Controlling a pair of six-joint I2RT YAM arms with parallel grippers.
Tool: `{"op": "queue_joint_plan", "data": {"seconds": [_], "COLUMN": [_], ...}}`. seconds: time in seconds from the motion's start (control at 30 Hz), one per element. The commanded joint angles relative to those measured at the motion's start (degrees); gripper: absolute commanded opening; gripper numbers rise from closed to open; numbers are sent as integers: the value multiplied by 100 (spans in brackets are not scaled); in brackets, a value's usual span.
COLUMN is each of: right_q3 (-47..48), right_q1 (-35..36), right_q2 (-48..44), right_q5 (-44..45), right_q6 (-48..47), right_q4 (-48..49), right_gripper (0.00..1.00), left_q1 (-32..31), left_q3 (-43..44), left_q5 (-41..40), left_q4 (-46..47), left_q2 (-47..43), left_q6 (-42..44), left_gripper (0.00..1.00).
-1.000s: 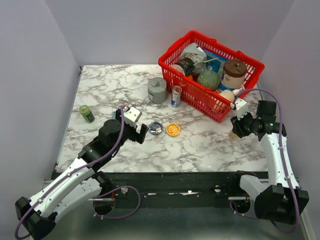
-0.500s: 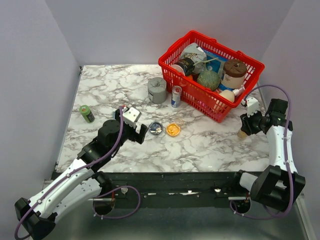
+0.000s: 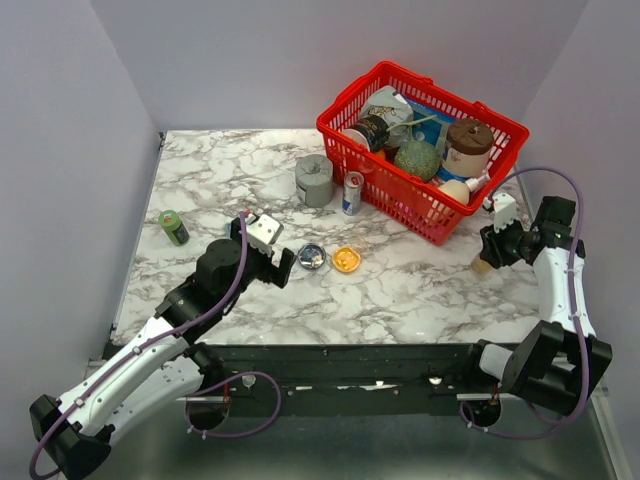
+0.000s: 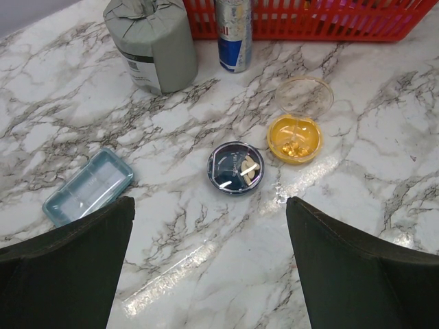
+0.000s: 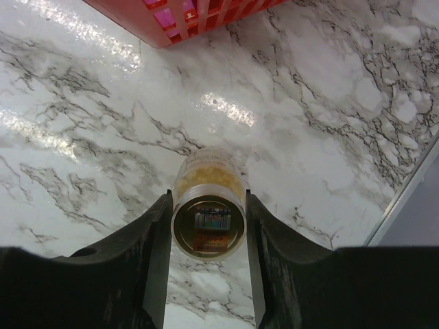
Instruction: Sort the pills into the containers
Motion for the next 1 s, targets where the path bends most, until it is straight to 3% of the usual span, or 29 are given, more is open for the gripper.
{"op": "queue_joint_plan", "data": {"seconds": [0.0, 0.2, 0.37, 0.53, 0.67, 0.8, 0.87, 0.93, 0.97], "right_q3": [-56, -91, -135, -74, 233, 761, 788, 587, 525], "right_q1": [-38, -38, -38, -38, -38, 276, 812, 1875, 2209], "right_q2": [41, 199, 349, 139, -283, -538, -687, -793, -820], "right_q5": [-152, 68, -37, -152, -380, -1685, -1918, -1857, -1831], "right_q6": [-115, -9, -132, -317, -431, -1045, -1345, -970, -854], "right_q4": [82, 373, 312, 22, -591, -1811, -2009, -1607, -1074], "right_gripper": [28, 30, 37, 74, 82, 76, 65, 46, 43], "left_q1": [24, 24, 24, 24, 24, 33, 41, 76, 85], "left_q3": [-15, -15, -24, -33, -85, -803, -1165, -1613, -1702], "left_q5": [-73, -64, 41, 366, 656, 1016, 1122, 1227, 1254], "left_q4": [-142, -142, -107, 51, 340, 1191, 1970, 2492, 2860], "left_q2": [26, 35, 35, 87, 202, 202, 289, 438, 683], "left_q6": [40, 31, -65, -461, -1075, -2232, -2639, -3174, -3308], "left_gripper": [99, 99, 99, 99, 99, 99, 99, 97, 95]}}
